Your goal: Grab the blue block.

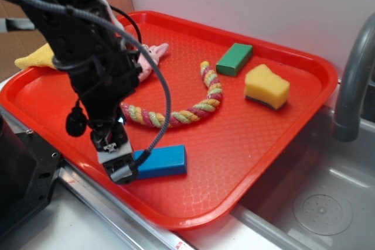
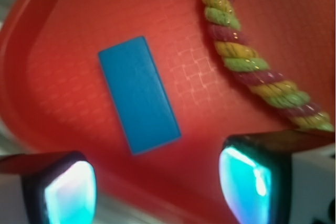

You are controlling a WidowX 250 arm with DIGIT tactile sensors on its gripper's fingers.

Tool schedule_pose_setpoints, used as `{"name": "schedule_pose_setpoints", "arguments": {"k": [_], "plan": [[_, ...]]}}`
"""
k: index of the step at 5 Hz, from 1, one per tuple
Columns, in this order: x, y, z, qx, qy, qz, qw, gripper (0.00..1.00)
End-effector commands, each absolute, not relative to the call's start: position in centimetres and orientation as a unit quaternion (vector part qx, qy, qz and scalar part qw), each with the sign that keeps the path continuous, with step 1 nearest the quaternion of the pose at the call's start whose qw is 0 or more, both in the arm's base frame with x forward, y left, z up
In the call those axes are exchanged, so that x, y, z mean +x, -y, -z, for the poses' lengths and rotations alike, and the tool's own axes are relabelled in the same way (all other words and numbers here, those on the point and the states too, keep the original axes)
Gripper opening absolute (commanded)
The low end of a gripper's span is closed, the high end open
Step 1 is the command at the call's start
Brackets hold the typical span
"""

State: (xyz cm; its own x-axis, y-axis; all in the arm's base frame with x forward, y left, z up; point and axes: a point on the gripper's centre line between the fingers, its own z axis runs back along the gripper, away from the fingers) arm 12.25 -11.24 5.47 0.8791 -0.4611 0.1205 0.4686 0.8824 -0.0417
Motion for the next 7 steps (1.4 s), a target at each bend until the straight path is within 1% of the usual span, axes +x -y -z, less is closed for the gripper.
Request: {"name": "schedule_pose_setpoints", "arguments": {"k": [1,2,3,4,5,6,7], "plan": [[12.6,13.9,-4.1,-0.034,0.028,0.302,0.952,1.00],[11.9,13.7,-3.5,-0.011,-0.008,0.310,0.951,1.00],[13.6,14.5,-3.3,-0.012,-0.026,0.299,0.954,1.00],[13.1,14.3,-4.1,-0.008,-0.044,0.289,0.956,1.00],[12.8,13.6,-4.5,-0.012,-0.043,0.269,0.962,1.00],[13.2,13.6,-4.9,-0.011,-0.051,0.266,0.963,0.00],[13.8,13.8,-4.7,-0.014,-0.055,0.262,0.963,0.00]]}}
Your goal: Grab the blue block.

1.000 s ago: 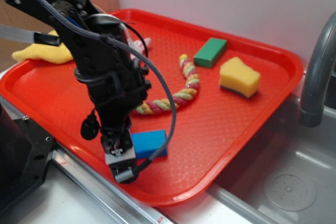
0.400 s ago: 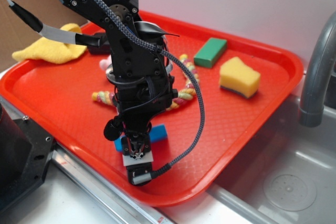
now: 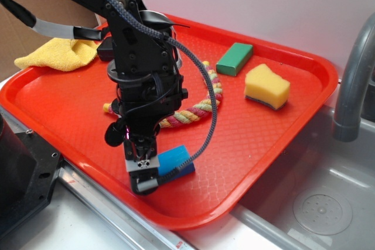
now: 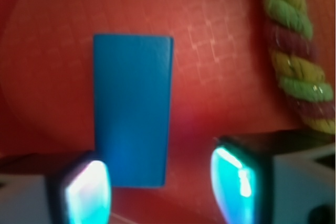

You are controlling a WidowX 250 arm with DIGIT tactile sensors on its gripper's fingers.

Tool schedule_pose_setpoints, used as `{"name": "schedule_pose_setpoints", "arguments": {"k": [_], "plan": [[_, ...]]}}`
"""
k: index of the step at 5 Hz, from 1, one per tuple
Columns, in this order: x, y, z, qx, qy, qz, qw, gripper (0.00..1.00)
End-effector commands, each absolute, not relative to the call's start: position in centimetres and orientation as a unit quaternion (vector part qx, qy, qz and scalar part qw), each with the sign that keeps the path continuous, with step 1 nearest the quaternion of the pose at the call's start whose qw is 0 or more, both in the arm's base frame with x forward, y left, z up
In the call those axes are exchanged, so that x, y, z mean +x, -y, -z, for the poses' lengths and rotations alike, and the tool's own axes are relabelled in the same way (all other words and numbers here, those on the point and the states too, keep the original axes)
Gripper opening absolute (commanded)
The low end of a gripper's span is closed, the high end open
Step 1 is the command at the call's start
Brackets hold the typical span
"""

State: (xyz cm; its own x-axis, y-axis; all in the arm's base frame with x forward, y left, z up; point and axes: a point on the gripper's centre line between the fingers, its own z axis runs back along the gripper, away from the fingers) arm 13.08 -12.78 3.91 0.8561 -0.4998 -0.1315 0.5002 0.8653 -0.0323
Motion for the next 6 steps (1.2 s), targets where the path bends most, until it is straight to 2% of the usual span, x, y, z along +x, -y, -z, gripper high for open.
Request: {"name": "schedule_pose_setpoints", "arguments": {"k": [1,2,3,6], "plan": [[14.07,13.95,-4.18,-0.013,-0.070,0.262,0.962,0.00],[14.00,13.75,-4.51,-0.023,-0.063,0.264,0.962,1.00],[13.88,13.28,-5.13,-0.031,-0.050,0.260,0.964,1.00],[13.88,13.28,-5.13,-0.031,-0.050,0.260,0.964,1.00]]}}
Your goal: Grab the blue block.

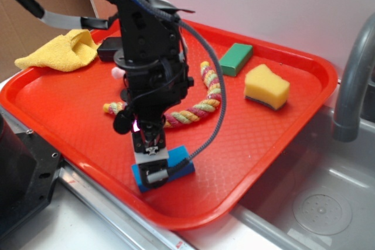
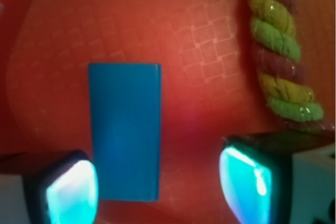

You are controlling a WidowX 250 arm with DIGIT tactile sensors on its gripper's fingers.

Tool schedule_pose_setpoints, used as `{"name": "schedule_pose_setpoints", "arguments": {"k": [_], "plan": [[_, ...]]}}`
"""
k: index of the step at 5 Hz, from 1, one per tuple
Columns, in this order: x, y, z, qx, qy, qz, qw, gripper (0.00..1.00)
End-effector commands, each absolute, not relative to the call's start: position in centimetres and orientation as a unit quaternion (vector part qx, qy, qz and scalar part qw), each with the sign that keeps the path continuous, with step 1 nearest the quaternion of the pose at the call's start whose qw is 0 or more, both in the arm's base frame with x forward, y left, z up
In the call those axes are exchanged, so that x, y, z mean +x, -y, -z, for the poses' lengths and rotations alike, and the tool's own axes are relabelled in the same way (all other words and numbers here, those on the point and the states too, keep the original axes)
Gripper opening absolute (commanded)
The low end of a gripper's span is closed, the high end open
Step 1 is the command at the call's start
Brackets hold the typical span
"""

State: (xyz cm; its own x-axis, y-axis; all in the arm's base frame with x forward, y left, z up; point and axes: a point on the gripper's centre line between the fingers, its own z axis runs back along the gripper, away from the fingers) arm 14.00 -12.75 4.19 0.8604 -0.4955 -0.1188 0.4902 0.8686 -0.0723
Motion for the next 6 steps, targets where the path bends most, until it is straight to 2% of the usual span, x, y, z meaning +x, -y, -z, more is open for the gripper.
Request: {"name": "schedule_pose_setpoints", "arguments": {"k": [1,2,4,5,6], "plan": [[13.9,13.3,-5.1,-0.031,-0.050,0.260,0.964,1.00],[14.5,14.9,-3.0,-0.029,-0.057,0.275,0.959,1.00],[15.2,17.3,-0.9,-0.043,-0.066,0.317,0.945,1.00],[13.9,17.1,-1.2,-0.041,-0.063,0.315,0.946,0.00],[13.1,16.9,-1.4,-0.038,-0.064,0.317,0.946,0.00]]}}
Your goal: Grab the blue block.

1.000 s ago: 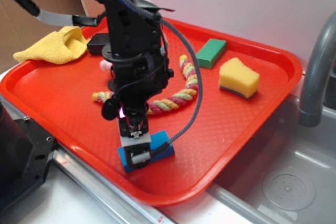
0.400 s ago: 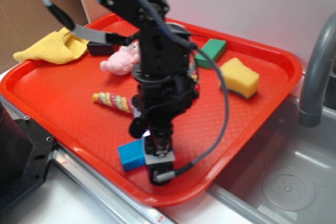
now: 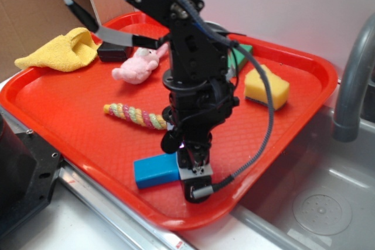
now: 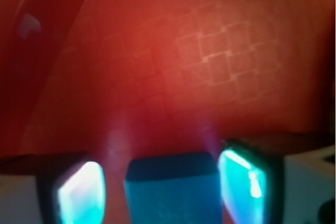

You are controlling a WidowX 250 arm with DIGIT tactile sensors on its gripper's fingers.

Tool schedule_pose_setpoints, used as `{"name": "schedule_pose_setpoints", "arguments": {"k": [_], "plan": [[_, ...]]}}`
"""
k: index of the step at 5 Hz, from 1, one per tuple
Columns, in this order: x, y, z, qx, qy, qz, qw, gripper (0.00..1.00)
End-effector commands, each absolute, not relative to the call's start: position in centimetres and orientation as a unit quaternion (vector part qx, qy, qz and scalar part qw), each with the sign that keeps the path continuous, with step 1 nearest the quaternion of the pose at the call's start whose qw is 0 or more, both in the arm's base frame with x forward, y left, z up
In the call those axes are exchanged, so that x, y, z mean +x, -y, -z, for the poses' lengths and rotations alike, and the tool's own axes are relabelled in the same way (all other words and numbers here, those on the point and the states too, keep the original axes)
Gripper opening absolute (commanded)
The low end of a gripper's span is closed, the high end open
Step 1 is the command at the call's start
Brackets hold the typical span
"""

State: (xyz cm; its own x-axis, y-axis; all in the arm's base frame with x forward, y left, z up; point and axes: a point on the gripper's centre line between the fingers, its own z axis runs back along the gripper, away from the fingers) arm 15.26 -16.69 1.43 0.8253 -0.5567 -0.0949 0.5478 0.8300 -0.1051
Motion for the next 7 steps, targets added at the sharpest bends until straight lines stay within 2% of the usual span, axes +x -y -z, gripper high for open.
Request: {"name": "schedule_pose_setpoints", "arguments": {"k": [1,2,3,4,5,6,7], "plan": [[12.3,16.7,-1.9,-0.034,-0.061,0.315,0.946,0.00],[13.8,15.7,-4.4,-0.018,-0.099,0.269,0.958,0.00],[15.2,10.8,-9.4,-0.023,-0.098,0.146,0.984,0.00],[15.8,6.9,-13.9,-0.026,-0.124,0.021,0.992,0.00],[15.0,3.9,-15.7,-0.042,-0.096,-0.042,0.994,0.00],[13.7,2.9,-16.5,-0.037,-0.053,-0.056,0.996,0.00],[13.3,3.2,-17.9,-0.036,-0.031,-0.040,0.998,0.00]]}}
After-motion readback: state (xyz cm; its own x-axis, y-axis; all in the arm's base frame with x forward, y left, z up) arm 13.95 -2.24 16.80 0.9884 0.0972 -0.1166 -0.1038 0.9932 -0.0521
